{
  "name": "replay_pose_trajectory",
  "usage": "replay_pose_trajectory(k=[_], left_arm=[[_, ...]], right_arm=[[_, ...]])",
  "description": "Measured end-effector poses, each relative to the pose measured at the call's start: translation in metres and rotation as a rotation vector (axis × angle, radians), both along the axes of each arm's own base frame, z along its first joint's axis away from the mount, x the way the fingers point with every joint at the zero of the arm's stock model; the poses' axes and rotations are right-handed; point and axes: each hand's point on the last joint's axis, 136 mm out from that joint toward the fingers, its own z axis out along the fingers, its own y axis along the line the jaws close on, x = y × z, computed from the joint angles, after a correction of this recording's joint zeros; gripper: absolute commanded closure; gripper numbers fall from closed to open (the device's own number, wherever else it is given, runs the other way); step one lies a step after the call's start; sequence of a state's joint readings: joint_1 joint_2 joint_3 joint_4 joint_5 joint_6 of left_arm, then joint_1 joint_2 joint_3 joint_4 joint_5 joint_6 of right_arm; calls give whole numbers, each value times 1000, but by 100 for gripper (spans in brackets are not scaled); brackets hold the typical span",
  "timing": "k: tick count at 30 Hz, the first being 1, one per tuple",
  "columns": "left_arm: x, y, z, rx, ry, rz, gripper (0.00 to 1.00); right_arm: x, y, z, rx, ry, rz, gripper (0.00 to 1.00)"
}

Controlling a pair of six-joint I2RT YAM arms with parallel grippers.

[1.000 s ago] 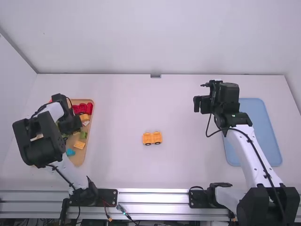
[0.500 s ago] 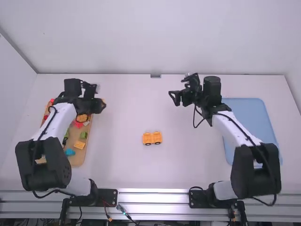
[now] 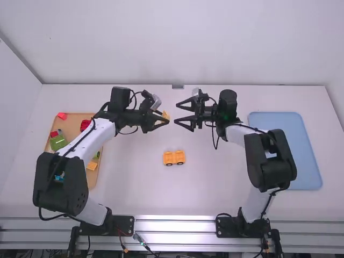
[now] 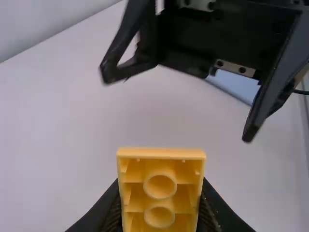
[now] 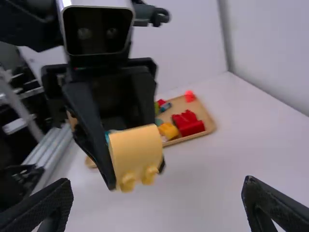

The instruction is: Assemble lego blocks to make yellow taxi

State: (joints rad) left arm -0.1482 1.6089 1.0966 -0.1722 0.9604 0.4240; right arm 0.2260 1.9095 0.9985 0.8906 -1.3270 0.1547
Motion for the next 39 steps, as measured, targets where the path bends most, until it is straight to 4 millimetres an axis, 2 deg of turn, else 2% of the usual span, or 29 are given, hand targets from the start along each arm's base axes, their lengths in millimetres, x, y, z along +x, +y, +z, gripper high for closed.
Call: replay_pose_trajectory(k=[6, 14, 19, 22, 28, 33, 36, 38, 39], left_arm=[[-11, -21, 5, -74, -70, -108, 81], [-17, -23, 2, -113, -113, -144, 79], [-23, -25, 3, -144, -136, -178, 77], [-25, -25, 3, -152, -127, -181, 78], [-26, -27, 6, -167, -127, -194, 73], [-26, -26, 5, -165, -120, -187, 62], [-26, -26, 5, -168, -118, -189, 60], [-26, -26, 6, -168, -121, -189, 47], [-25, -26, 6, -169, -125, -190, 22]], right_arm=[[-13, 0, 5, 13, 45, 91, 17], [-26, 1, 10, 22, 28, 165, 25], [-38, 12, 10, 22, 34, 213, 37], [-41, 15, 10, 22, 36, 227, 40], [-38, 15, 10, 21, 37, 209, 60], [-38, 14, 11, 23, 29, 213, 67], [-38, 14, 11, 23, 29, 214, 71], [-38, 14, 11, 23, 29, 215, 72], [-38, 14, 11, 22, 31, 214, 75]])
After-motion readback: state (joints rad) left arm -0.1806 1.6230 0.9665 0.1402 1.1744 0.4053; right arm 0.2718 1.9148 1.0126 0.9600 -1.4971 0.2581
